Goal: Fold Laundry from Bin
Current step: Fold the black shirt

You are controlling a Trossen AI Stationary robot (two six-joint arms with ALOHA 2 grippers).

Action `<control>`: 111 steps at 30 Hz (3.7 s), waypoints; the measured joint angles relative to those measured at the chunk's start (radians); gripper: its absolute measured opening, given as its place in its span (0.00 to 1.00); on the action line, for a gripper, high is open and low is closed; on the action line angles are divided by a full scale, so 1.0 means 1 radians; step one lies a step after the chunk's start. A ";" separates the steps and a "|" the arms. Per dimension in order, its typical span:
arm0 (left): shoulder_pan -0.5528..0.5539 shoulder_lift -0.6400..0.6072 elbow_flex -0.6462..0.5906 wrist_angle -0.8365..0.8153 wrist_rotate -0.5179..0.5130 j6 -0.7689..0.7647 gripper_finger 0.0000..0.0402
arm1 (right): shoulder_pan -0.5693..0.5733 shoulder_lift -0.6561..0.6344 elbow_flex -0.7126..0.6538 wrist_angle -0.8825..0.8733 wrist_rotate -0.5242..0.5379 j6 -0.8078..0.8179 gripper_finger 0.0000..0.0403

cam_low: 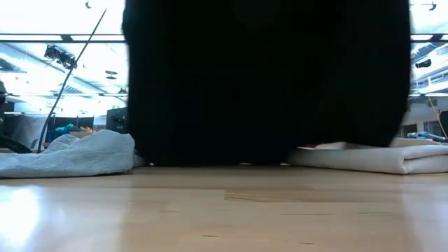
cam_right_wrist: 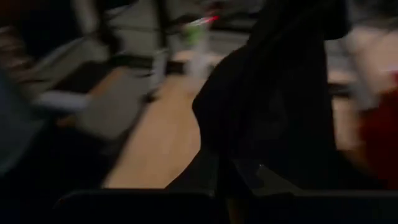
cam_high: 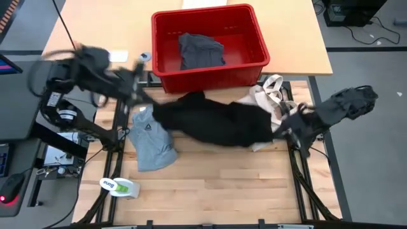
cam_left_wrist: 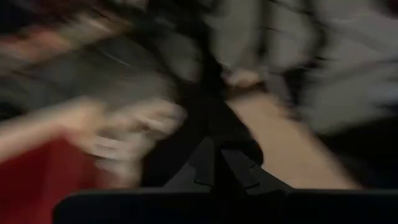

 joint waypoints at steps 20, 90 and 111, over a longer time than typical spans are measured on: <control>-0.672 0.412 -0.001 -0.196 -0.136 -0.413 0.02 | 0.400 0.488 -0.003 0.096 -0.274 0.442 0.04; 0.283 0.626 0.018 -0.244 -0.150 0.048 0.73 | 0.297 0.683 -0.106 -0.572 -0.080 1.205 0.40; -0.295 0.127 -0.889 0.103 -0.243 -0.504 0.44 | 0.437 0.685 -0.308 -0.029 0.501 1.223 0.40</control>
